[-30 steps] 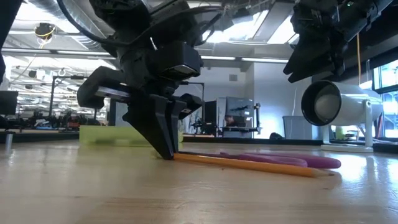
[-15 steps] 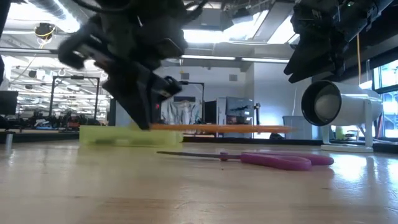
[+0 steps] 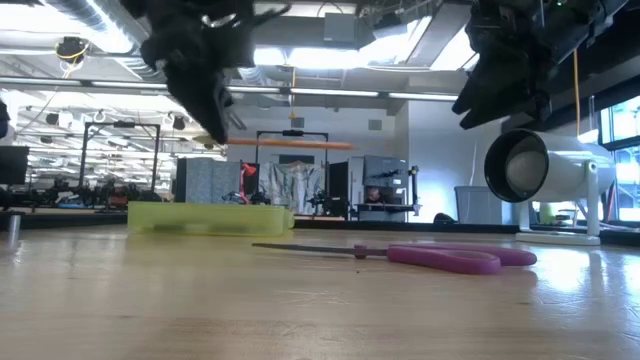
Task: Pick & place school supplies into a supply box
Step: Put the pencil into the yellow supply box
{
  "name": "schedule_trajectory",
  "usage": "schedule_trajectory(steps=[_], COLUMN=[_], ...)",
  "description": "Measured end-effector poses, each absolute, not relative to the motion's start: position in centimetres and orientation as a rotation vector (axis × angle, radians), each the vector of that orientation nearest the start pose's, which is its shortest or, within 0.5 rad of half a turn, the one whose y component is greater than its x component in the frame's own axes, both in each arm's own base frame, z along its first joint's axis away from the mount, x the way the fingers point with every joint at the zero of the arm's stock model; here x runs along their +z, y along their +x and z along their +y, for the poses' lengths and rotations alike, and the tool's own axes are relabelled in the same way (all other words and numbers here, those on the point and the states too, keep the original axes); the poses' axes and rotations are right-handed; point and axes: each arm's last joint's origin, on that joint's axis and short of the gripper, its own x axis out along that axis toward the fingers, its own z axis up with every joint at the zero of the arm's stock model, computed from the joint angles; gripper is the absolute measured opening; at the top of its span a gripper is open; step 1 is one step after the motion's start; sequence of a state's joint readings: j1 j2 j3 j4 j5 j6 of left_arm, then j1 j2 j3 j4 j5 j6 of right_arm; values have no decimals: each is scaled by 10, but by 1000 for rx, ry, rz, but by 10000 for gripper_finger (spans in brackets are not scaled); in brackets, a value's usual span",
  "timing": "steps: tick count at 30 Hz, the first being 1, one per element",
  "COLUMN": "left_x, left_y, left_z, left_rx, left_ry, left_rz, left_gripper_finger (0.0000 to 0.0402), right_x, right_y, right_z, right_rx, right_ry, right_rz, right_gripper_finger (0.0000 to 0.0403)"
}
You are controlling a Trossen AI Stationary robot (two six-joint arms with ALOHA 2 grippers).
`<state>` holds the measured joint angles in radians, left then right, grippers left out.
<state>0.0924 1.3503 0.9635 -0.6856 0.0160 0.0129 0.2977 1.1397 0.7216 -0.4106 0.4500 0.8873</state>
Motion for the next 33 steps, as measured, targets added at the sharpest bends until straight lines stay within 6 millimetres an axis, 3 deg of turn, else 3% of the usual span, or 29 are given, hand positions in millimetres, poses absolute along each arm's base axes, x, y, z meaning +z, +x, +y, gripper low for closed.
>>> schedule_trajectory(steps=[6, 11, 14, 20, 33], left_x=[214, 189, 184, 179, 172], left_y=[223, 205, 200, 194, 189], left_z=[64, 82, 90, 99, 97], left_rx=[226, 269, 287, 305, 376], left_ry=[-154, -175, -191, -276, -386], left_rz=[1136, 1194, 1186, 1161, 1179], left_gripper_finger=[11, 12, 12, 12, 14], right_x=[230, 232, 232, 232, 232], right_y=[216, 217, 218, 218, 218], right_z=[53, 54, 54, 54, 54], right_rx=[-461, -455, -452, -459, -460], right_ry=[546, 555, 559, 582, 579], right_rz=[630, 615, 609, 602, 603], right_gripper_finger=[152, 152, 152, 152, 152])
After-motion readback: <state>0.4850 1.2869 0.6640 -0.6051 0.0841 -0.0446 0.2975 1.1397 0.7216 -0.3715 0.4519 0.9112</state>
